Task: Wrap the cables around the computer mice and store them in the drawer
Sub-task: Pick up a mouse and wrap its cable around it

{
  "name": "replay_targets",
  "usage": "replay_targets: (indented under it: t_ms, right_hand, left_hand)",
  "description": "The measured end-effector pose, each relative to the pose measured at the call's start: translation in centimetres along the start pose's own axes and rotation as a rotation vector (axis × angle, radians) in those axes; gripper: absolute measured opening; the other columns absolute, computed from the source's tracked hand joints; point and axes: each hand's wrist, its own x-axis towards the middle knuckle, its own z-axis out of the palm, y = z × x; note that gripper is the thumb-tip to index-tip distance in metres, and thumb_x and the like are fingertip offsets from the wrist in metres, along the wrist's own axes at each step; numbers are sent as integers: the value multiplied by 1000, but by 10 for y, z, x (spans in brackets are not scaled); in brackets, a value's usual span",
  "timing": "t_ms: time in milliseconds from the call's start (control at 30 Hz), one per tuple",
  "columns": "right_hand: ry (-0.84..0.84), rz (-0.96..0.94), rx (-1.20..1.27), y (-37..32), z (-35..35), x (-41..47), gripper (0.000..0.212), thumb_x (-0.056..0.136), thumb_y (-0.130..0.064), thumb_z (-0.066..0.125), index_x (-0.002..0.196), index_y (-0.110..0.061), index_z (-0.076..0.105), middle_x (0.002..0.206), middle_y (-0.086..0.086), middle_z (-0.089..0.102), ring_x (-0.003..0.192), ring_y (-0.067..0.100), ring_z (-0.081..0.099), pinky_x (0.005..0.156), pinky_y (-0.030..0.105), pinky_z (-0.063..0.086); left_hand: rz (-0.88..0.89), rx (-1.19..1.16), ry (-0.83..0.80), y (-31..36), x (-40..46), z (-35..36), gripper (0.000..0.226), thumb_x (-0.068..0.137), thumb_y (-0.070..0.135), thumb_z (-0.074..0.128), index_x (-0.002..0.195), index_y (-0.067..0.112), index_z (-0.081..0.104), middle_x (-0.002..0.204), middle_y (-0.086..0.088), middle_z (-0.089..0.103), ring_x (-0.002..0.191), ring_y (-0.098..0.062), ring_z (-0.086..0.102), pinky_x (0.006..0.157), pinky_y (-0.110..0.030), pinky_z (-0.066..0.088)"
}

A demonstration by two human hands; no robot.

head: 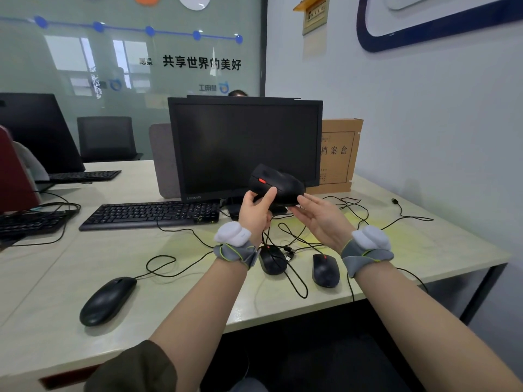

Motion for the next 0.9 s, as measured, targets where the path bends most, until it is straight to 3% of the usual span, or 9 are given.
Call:
replay_targets:
  t_ms: [333,500,600,733,900]
  right_hand:
    - [49,62,-105,-4,-3,1,13,89,-19,58,101,-14,58,102,7,65,94,19,63,83,28,52]
    - [20,55,-148,-9,-6,1,15,89,-21,59,103,-17,60,104,6,66,99,19,63,81,29,53]
    - [75,35,-138,-13,-10,3,13,90,-20,58,101,-14,59,102,6,65,93,18,63,74,28,54]
    - [181,-27,-19,-28,-27,7,13,92,-16,53,101,-6,56,101,8,62,89,21,63,75,30,54]
    - [189,-68,-456,-34,-48,0,37,90,-11,56,126,-1,51,117,15,58,106,28,58,90,33,50]
  left_hand:
    - [16,38,-65,0,-5,6,13,91,22,57,94,16,46,63,2,40,37,-5,29,36,-18,20]
    - [-46,137,-87,5,-6,5,21,90,34,56,99,16,48,72,-1,50,41,-9,30,38,-18,21]
    - [-154,426,-175,10,-9,2,30,93,46,43,102,17,49,79,0,63,43,-12,30,37,-14,22]
    - [-89,917,-370,14,-13,-14,29,96,31,41,93,15,65,63,5,51,44,-10,33,36,-15,28]
    - [6,1320,-479,40,-14,-28,27,92,35,48,80,21,68,62,6,52,52,-10,46,50,-20,39]
